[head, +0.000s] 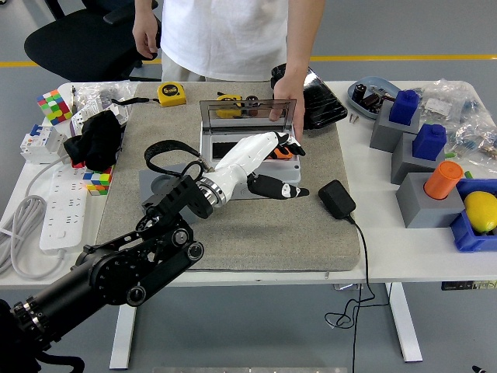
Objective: Fetch the battery,place it into the box,close the lid of the box
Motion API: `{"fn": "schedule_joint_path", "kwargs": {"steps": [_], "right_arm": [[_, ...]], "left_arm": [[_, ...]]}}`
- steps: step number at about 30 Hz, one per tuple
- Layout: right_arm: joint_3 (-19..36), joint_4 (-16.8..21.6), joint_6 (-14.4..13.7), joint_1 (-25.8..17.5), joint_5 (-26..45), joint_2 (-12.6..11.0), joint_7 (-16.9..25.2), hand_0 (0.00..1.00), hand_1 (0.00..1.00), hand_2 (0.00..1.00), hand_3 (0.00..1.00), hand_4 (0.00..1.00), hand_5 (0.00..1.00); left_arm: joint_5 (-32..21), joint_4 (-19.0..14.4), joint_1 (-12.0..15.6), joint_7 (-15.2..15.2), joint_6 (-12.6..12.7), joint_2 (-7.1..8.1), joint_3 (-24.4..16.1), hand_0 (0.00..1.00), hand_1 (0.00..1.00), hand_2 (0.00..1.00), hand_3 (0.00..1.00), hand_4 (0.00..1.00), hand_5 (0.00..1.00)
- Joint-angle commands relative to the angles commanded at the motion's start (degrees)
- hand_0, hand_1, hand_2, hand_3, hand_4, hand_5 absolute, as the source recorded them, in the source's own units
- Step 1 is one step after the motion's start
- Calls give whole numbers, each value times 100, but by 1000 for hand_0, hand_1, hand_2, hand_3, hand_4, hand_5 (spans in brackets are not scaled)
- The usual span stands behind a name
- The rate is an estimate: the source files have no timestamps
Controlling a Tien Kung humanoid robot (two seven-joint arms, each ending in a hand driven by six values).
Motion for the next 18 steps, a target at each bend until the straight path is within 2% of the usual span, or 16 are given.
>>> {"fn": "schedule_joint_path", "kwargs": {"steps": [5,18], "right_arm": [[0,0,2,-2,4,8,-3,567,627,653,554,952,488],[2,4,-3,-11,3,14,2,567,625,653,554,952,488]], "left_arm": [[-16,0,-74,-4,-5,0,38,502,643,658,631,998,311],[-225,-243,-46,-89,9,0,-26,504,644,657,631,998,315]]}}
